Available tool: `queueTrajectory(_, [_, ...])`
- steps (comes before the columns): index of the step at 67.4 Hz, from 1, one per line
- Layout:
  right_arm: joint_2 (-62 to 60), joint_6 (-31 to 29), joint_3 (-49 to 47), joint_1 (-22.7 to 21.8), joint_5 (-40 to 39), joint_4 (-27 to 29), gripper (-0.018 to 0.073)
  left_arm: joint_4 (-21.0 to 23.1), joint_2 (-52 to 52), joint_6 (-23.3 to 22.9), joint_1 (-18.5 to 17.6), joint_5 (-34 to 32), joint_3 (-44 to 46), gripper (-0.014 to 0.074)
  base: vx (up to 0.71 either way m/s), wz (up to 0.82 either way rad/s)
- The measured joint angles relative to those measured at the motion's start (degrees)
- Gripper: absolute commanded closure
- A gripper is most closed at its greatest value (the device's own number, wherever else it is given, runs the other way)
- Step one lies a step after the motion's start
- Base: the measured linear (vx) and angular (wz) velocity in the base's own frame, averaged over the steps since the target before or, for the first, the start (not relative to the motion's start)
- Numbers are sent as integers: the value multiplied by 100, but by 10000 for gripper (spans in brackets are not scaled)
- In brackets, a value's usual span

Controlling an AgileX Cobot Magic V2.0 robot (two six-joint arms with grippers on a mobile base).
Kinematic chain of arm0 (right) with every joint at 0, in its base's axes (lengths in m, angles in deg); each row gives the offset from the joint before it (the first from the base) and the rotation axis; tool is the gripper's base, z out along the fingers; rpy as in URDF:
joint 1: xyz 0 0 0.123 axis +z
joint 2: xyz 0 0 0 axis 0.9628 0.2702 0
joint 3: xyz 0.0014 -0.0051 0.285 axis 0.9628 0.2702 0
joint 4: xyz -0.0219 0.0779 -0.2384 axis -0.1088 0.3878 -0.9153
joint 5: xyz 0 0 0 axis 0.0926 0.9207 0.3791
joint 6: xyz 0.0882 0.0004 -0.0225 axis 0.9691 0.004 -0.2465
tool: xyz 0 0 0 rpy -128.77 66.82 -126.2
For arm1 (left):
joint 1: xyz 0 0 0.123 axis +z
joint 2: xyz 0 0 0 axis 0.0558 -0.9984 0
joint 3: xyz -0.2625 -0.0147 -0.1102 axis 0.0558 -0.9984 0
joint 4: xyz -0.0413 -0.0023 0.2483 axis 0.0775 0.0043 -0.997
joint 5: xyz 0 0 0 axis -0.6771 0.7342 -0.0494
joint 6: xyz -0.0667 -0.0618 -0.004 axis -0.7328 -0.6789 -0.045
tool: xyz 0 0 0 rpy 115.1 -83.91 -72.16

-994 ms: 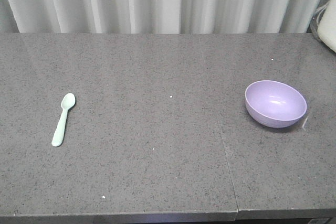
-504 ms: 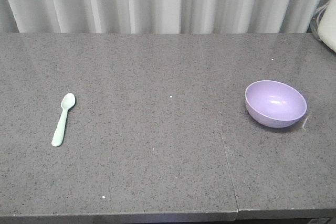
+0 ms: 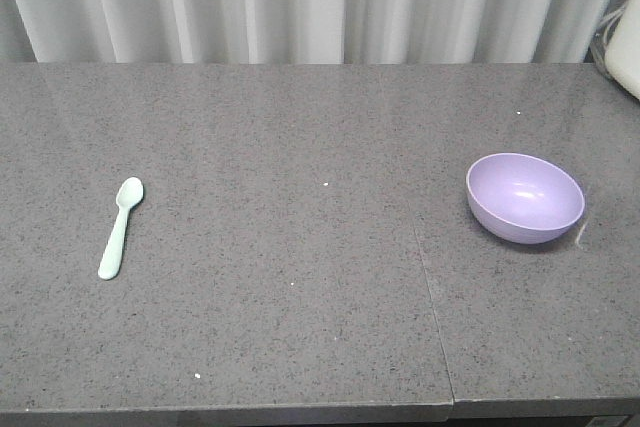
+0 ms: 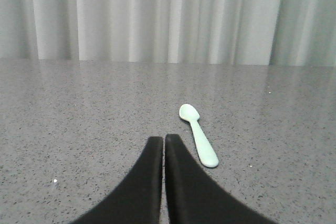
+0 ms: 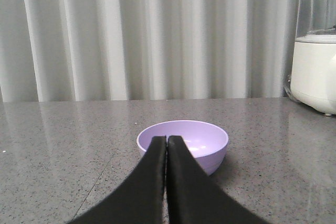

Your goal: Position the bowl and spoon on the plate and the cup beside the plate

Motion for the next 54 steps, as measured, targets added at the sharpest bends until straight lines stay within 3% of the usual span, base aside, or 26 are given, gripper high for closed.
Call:
queueTrajectory(28, [0, 0, 0, 0, -302, 0, 570, 172, 0, 0, 0, 11, 128, 603, 0, 0])
queueTrajectory(38, [0, 0, -318, 0, 207, 0, 570, 211, 0, -6, 0, 47, 740, 603, 0, 0])
queueTrajectory(44, [134, 0, -794, 0, 641, 0, 570, 216, -167, -6, 0, 385, 1298, 603, 0, 0])
queueTrajectory(54, [920, 0, -1805, 0, 1572, 0, 570, 216, -1168, -6, 0, 1571, 2471, 603, 0, 0])
